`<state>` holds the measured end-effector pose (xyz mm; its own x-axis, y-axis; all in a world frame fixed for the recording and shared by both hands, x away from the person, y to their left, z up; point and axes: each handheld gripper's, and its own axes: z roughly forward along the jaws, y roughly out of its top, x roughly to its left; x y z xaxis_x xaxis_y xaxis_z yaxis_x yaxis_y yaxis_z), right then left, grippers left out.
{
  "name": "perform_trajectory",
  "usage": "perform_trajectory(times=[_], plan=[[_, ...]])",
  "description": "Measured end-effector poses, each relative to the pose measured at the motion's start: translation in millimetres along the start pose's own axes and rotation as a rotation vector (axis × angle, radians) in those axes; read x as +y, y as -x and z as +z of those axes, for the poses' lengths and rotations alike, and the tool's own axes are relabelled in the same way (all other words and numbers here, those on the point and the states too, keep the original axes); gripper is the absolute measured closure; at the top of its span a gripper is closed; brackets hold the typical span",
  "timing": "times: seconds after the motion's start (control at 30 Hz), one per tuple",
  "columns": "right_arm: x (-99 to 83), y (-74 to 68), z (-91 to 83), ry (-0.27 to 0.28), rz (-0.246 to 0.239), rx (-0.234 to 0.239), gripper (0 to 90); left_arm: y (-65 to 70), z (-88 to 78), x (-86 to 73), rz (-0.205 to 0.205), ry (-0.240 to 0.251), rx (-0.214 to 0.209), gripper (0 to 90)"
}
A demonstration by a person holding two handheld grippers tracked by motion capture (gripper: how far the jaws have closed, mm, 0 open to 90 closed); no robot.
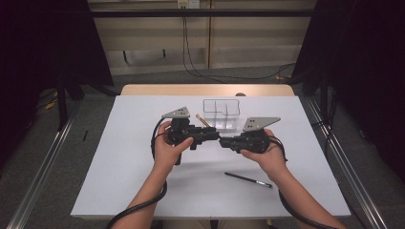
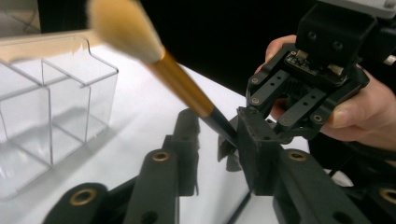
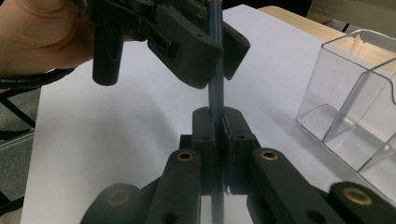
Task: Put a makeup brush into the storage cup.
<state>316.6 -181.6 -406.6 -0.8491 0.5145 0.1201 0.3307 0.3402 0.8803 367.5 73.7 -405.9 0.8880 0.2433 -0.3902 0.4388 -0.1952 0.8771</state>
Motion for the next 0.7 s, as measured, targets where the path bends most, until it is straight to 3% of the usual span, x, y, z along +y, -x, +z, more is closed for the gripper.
perform_trajectory(times=[0.27,0.37,0.7], plan=[[0.0,-0.4,1.5,0.001,0.003,0.000,85.0,-0.9,-0.9,-1.2,-0.009,0.026,-0.019,74.9],[1.6,-1.0,1.9,0.007,0.005,-0.002,84.9,-1.2,-1.0,-1.9,-0.030,0.066,-0.046,77.5],[3.1,-2.5,5.7,0.004,0.017,0.003,84.9,0.6,0.6,-1.5,-0.025,0.092,-0.049,80.0]])
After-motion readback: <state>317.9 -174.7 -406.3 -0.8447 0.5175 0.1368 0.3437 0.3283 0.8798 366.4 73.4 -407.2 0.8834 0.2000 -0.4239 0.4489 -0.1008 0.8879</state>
